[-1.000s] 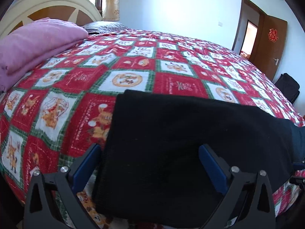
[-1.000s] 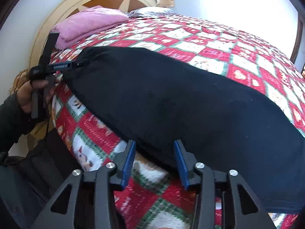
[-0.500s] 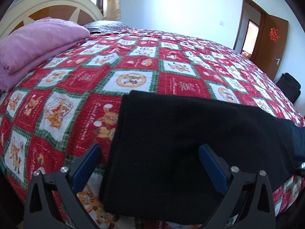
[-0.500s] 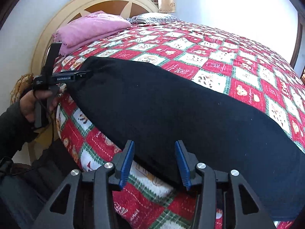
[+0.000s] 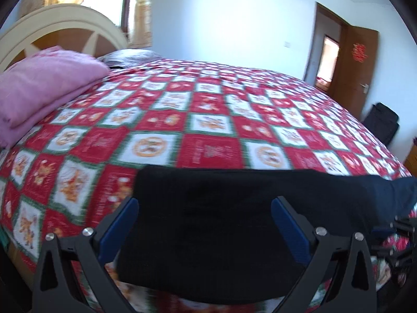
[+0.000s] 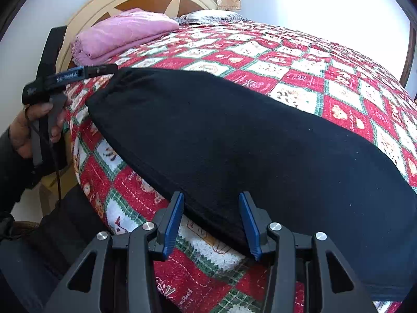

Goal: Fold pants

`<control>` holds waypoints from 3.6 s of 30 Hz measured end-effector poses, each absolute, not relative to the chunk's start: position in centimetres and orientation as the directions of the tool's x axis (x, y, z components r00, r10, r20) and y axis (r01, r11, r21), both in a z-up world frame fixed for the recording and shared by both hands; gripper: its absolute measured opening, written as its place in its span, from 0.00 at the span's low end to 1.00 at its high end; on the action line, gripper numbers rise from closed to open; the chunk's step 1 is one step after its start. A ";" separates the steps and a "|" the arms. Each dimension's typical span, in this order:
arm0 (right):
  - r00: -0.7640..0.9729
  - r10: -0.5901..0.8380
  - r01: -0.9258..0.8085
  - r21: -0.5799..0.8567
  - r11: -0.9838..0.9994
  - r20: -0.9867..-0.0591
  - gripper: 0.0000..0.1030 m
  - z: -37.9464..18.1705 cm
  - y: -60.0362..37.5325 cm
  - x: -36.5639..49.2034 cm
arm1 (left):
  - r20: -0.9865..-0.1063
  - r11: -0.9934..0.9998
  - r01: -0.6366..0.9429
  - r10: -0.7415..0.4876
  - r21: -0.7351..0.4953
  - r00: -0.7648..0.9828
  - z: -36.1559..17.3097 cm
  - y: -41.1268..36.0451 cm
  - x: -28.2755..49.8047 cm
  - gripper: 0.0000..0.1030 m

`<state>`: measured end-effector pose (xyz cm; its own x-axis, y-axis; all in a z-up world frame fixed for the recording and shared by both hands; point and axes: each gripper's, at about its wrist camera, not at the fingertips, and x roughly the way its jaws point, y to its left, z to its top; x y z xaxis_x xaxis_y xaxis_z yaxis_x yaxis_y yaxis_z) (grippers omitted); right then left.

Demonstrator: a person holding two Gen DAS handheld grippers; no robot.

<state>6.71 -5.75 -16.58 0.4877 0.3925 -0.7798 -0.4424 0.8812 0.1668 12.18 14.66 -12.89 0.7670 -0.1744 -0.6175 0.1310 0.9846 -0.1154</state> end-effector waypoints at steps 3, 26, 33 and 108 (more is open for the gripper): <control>0.523 0.382 -0.405 0.172 0.898 -0.762 0.45 -15.7 -7.1 6.8 | -0.646 0.987 0.148 -0.156 -0.067 0.747 -14.5 13.2 12.4 1.00; 0.769 -0.011 0.424 0.497 0.757 -0.639 0.45 -8.1 -46.0 -6.0 | -0.668 0.982 0.175 -0.174 -0.067 0.723 -14.9 8.6 12.2 1.00; 0.760 0.009 0.509 0.603 0.615 -0.650 0.45 -10.8 -50.6 -6.4 | -0.678 0.984 0.170 -0.164 -0.058 0.716 -15.2 8.3 12.5 1.00; 0.705 -0.071 0.536 0.464 0.705 -0.706 0.45 -12.0 -53.2 -6.8 | -0.690 0.994 0.109 -0.083 -0.005 0.719 -16.0 10.0 12.5 1.00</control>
<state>-6.76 -53.25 -12.00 0.7048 -0.0710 -0.7058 0.5358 0.7053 0.4641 12.54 9.98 -15.98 0.7193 -0.0829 -0.6898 0.1093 0.9940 -0.0054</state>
